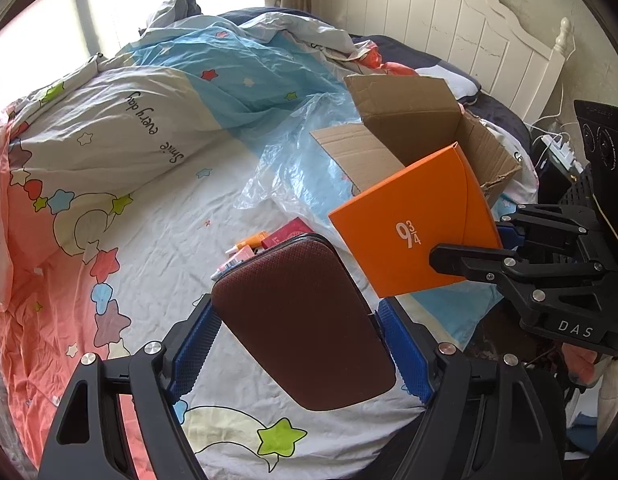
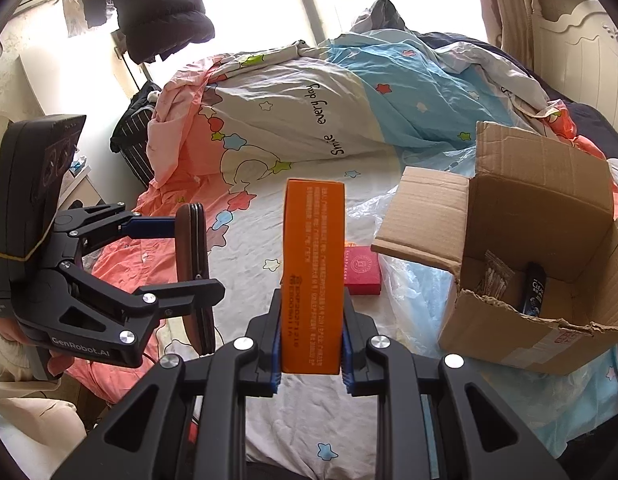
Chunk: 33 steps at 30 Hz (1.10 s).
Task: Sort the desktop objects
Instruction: 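Lift the glasses case and orange box toward the cardboard box with both tools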
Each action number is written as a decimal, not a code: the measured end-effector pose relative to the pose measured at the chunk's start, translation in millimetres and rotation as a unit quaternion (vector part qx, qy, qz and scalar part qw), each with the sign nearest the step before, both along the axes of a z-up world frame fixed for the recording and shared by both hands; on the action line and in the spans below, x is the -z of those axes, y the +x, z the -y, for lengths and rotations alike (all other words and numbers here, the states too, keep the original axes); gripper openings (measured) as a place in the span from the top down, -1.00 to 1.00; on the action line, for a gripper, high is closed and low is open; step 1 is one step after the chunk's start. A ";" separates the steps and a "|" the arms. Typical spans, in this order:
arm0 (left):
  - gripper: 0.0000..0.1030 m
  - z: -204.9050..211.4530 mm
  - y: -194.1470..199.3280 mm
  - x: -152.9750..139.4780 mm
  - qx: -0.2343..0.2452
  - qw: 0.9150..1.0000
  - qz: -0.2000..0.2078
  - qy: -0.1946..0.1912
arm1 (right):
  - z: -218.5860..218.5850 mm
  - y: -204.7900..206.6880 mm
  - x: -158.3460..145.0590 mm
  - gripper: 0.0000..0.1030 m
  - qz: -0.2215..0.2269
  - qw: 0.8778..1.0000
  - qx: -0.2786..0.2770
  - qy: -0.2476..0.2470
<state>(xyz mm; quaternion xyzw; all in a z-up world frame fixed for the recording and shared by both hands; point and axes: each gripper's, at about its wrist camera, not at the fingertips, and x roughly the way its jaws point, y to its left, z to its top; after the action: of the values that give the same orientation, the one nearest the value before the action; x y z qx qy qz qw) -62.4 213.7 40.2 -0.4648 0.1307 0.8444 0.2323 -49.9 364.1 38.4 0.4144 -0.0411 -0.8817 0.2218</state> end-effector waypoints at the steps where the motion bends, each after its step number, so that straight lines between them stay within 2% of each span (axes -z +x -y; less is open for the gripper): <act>1: -0.59 -3.4 0.7 -2.7 0.002 1.000 -0.002 0.000 | -2.6 1.8 -1.7 0.58 -0.002 1.000 0.003 0.000; 9: -0.59 -33.4 4.4 -21.3 0.025 1.000 -0.011 0.000 | -30.5 12.0 -16.8 0.59 -0.022 0.999 0.027 -0.012; 20: -0.59 -74.3 2.4 -49.9 0.053 0.998 -0.037 0.004 | -72.7 24.2 -42.9 0.59 -0.048 0.997 0.067 -0.005; 33: -0.59 -121.6 -6.3 -73.8 0.072 0.996 -0.055 0.023 | -120.0 33.2 -50.2 0.59 -0.056 0.992 0.116 0.001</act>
<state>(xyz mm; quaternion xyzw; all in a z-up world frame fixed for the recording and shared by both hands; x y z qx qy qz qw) -68.7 335.3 114.0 -0.4009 0.1569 0.8527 0.2960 -16.7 484.1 88.6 0.3573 -0.0750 -0.9233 0.1196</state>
